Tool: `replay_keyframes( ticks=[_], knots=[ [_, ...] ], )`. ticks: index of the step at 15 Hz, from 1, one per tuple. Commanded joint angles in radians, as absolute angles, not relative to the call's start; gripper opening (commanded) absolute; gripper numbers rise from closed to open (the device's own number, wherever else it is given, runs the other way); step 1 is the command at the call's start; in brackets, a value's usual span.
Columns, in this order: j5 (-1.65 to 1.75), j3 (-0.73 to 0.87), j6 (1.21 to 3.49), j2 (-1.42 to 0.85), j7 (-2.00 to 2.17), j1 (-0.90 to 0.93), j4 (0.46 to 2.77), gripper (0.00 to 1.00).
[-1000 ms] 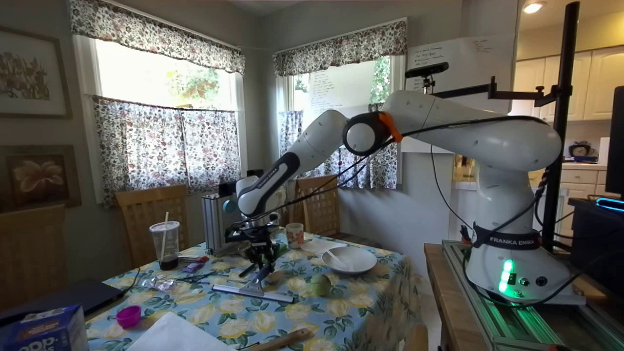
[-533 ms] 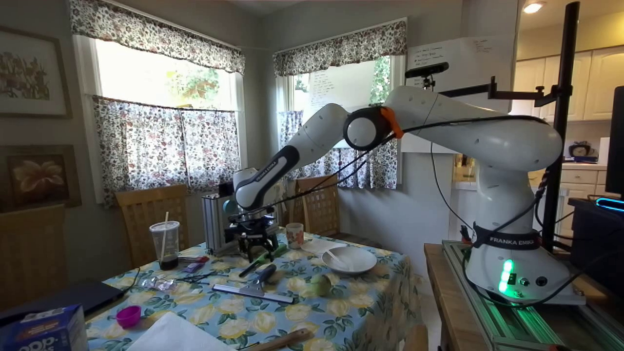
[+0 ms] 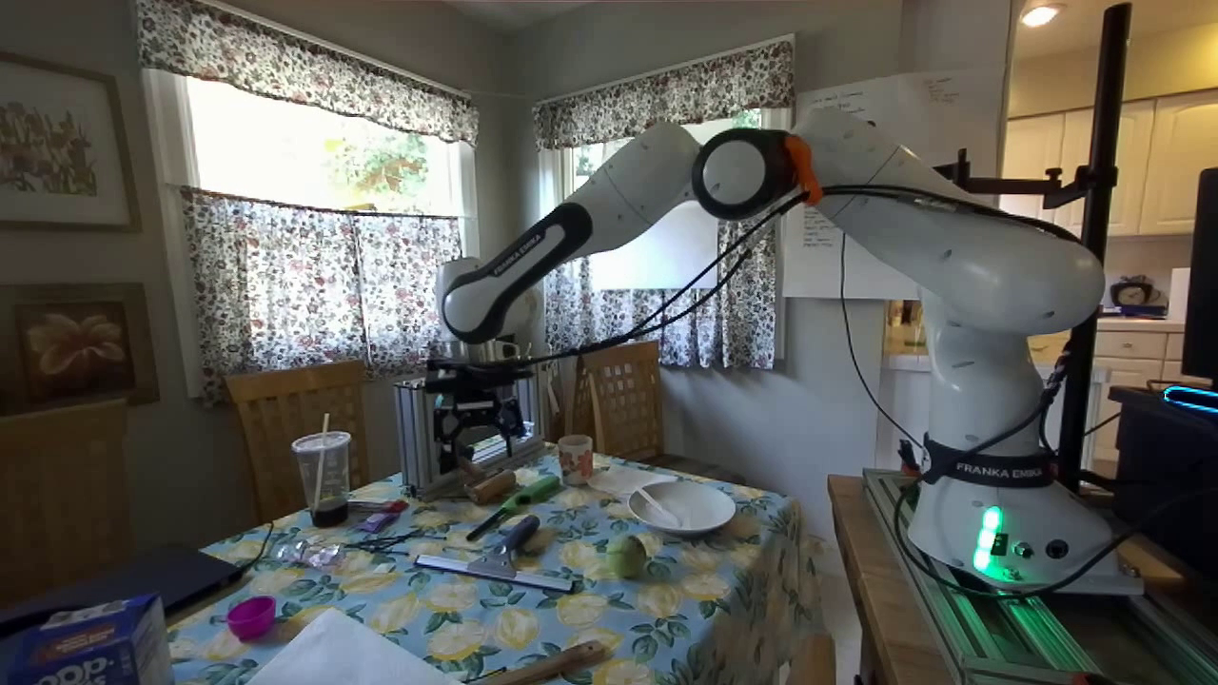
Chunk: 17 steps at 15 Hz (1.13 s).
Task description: Move the window wiper to the left
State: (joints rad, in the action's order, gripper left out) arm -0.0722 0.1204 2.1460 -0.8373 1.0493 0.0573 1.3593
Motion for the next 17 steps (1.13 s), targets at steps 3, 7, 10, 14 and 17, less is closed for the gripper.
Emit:
replay_keyframes(
  ticks=[3, 7, 10, 14, 17],
  knots=[
    [-0.066, 0.068, 2.162, -0.544, 0.752, 0.047, 1.684, 1.00],
    [-0.062, 0.057, 2.164, -0.387, 0.537, 0.047, 1.876, 1.00],
    [-0.057, 0.053, 2.160, -0.287, 0.376, 0.045, 2.013, 1.00],
    [-0.069, 0.054, 2.143, -0.296, 0.318, 0.044, 2.010, 1.00],
    [-0.068, 0.051, 2.141, -0.259, 0.287, 0.041, 2.053, 1.00]
  ],
)
